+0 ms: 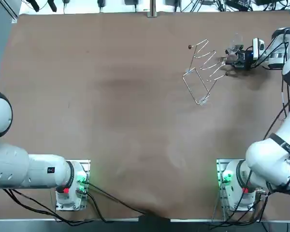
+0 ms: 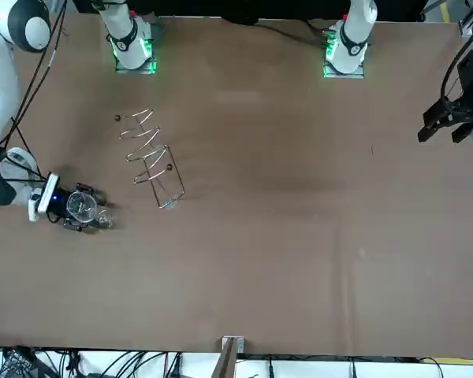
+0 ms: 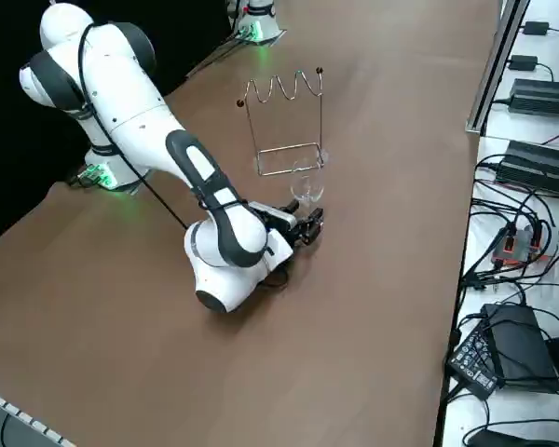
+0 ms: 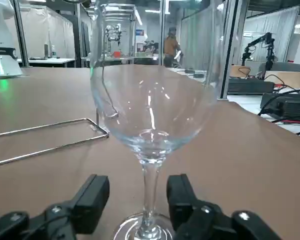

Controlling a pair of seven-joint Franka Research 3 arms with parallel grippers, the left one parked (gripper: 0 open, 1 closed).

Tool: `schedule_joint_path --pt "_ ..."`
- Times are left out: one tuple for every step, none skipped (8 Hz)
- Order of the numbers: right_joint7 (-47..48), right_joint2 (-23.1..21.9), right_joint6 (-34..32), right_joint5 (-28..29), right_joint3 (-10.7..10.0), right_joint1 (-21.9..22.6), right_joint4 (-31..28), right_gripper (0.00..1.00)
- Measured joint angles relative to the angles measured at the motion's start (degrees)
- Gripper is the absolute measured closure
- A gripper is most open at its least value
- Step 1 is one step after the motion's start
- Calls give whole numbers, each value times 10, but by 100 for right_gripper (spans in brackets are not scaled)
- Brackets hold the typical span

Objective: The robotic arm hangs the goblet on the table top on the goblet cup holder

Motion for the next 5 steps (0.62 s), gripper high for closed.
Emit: schedule_joint_path --pt "0 4 0 6 0 0 3 31" --pt "0 9 0 16 0 0 5 37" --pt "1 14 0 25 0 0 8 41" --pt "4 17 0 29 0 -1 8 42" --pt "7 18 0 30 0 -1 9 43"
